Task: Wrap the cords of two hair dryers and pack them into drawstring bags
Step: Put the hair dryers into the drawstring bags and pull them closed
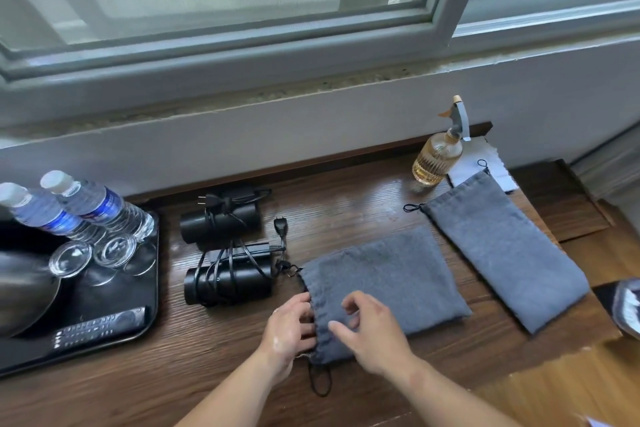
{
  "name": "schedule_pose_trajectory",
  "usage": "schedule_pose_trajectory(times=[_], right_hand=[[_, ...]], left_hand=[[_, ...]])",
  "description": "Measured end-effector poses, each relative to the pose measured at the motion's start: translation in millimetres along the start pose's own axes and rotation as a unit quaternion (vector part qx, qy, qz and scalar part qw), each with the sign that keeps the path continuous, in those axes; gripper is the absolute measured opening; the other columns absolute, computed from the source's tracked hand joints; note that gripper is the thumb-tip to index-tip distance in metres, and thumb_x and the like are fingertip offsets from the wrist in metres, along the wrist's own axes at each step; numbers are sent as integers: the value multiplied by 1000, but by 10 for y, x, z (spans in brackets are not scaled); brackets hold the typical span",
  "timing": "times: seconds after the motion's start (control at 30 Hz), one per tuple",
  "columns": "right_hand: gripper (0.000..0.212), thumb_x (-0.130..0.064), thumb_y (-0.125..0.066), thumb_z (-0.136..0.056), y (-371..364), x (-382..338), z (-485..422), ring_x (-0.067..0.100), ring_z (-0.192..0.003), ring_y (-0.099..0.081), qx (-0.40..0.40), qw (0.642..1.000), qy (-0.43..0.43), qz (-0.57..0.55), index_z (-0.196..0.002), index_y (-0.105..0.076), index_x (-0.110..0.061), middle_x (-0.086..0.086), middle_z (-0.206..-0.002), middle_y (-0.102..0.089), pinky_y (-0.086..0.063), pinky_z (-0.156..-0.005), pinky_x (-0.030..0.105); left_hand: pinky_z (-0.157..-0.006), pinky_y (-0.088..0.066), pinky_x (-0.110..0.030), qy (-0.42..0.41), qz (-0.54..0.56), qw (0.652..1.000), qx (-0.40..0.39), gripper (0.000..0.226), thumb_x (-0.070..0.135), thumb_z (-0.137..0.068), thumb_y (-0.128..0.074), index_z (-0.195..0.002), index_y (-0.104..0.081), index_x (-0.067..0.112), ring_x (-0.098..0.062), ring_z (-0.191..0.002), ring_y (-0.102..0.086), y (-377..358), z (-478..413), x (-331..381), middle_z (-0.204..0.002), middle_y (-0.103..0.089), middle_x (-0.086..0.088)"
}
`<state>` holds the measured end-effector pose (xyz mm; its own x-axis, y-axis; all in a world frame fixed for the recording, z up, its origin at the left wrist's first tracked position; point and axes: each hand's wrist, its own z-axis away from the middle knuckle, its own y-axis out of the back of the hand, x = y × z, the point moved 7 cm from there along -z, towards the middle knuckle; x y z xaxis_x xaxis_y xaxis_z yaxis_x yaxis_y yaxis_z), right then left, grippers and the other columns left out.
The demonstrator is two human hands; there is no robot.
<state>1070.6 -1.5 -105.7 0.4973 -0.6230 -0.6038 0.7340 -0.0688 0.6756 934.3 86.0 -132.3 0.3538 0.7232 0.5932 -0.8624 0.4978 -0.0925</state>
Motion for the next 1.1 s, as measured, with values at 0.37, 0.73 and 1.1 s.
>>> schedule_pose_trajectory(times=[0.37,0.73,1.1], right_hand=[[16,-36,-67,-79,-167,-185,-185,14,-86,-62,54,996,-61,20,-79,-55,-26,-10,-79,-61,-47,-75,29],[11,-33,-69,-80,-4,-195,-169,5,-74,-60,51,995,-85,-9,-76,-60,-27,-9,-72,-66,-49,-70,25],[16,-35,-72,-81,-7,-167,-248,3,-71,-60,57,994,-93,-12,-73,-60,-27,-9,-70,-66,-46,-66,23]], left_hand=[[-83,-57,-32,-51,-168,984,-23,22,15,-94,-61,-109,-75,22,-14,-87,-70,192,225,242,-90,-74,3],[-101,-46,-50,-143,-450,822,318,88,82,-69,-66,-128,-50,20,-31,-126,-46,1404,372,1534,-130,-51,-6],[-113,-41,-55,26,-499,839,215,141,92,-52,-68,-157,-17,12,-43,-142,-38,1363,-258,1291,-158,-30,-19]])
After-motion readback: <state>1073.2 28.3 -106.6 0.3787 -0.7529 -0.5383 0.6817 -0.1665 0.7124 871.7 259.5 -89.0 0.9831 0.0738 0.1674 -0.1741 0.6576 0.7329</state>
